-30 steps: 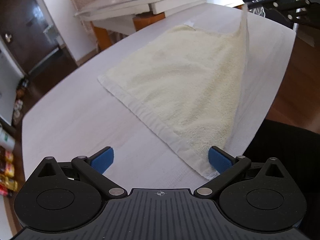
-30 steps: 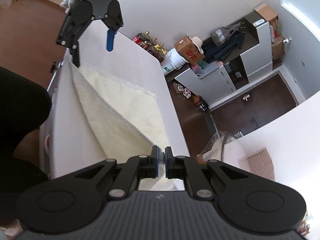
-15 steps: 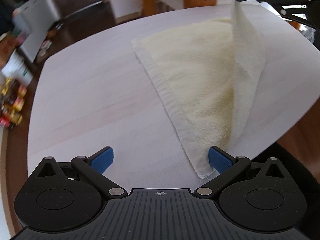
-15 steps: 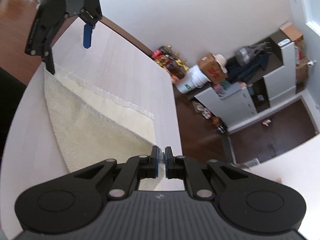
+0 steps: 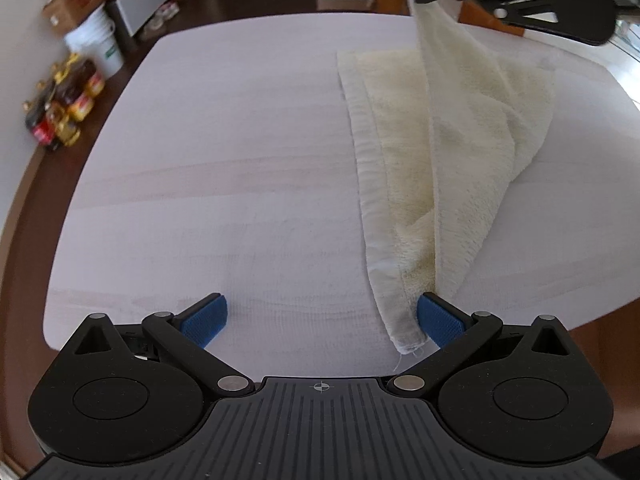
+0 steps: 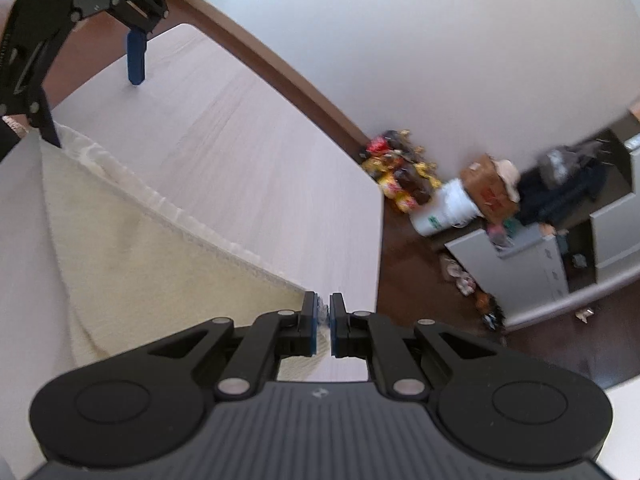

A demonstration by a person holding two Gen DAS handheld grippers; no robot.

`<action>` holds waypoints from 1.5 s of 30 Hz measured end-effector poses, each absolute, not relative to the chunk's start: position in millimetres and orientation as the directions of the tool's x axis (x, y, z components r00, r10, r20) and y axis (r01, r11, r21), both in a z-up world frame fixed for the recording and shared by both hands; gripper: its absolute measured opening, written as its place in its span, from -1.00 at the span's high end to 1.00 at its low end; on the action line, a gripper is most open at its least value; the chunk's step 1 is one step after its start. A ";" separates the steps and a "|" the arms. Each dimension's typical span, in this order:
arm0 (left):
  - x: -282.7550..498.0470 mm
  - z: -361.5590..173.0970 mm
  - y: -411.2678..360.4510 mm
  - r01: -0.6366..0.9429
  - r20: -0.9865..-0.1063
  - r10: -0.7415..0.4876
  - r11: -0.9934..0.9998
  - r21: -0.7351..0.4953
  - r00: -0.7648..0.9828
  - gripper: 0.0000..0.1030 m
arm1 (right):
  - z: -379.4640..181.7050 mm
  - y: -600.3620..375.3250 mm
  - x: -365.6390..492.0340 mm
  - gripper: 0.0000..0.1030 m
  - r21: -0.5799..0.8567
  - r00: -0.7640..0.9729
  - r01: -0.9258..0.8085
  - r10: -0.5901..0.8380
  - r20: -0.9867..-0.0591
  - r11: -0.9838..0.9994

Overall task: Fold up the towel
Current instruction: 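Fold the held corner diagonally across the towel with the right gripper, then grasp the folded towel tip with the left gripper while the right gripper holds the opposite tip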

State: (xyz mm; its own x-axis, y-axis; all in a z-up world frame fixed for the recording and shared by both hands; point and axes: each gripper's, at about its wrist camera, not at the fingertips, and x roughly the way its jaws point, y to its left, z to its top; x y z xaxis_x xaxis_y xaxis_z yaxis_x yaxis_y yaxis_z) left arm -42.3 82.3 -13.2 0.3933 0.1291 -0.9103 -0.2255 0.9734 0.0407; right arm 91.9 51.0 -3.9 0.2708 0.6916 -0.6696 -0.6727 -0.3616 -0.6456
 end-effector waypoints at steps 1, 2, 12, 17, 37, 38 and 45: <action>-42.7 -12.7 81.9 -0.228 -0.911 0.128 0.973 0.039 0.391 -1.00 | -7.7 58.9 95.7 0.87 -0.635 0.257 -0.675 0.688 -0.679 -0.375; -43.2 -12.1 81.5 -0.231 -0.913 0.127 0.972 0.037 0.389 -1.00 | -11.9 67.4 99.5 0.87 -0.624 0.242 -0.679 0.685 -0.688 -0.387; -48.8 -7.0 74.4 -0.242 -0.918 0.114 0.970 0.021 0.379 -1.00 | -55.9 96.3 112.5 0.57 -0.580 0.196 -0.692 0.661 -0.725 -0.431; -47.2 -6.6 74.9 -0.239 -0.914 0.109 0.971 0.014 0.390 -1.00 | -36.1 75.9 135.5 0.52 -0.526 0.213 -0.811 0.709 -0.673 -0.256; -68.6 8.1 30.9 0.078 -0.858 -0.046 0.997 -0.007 0.512 -0.25 | 12.6 -123.9 140.3 0.31 -0.169 0.461 -0.854 0.565 -0.684 0.492; -69.3 6.9 30.6 0.087 -0.859 -0.047 0.996 -0.003 0.510 -0.20 | 12.0 -128.5 137.6 0.31 -0.163 0.465 -0.848 0.562 -0.684 0.504; -65.4 1.2 37.2 0.131 -0.859 -0.084 0.991 -0.020 0.505 0.13 | 12.3 -138.9 136.2 0.28 -0.115 0.491 -0.810 0.558 -0.669 0.575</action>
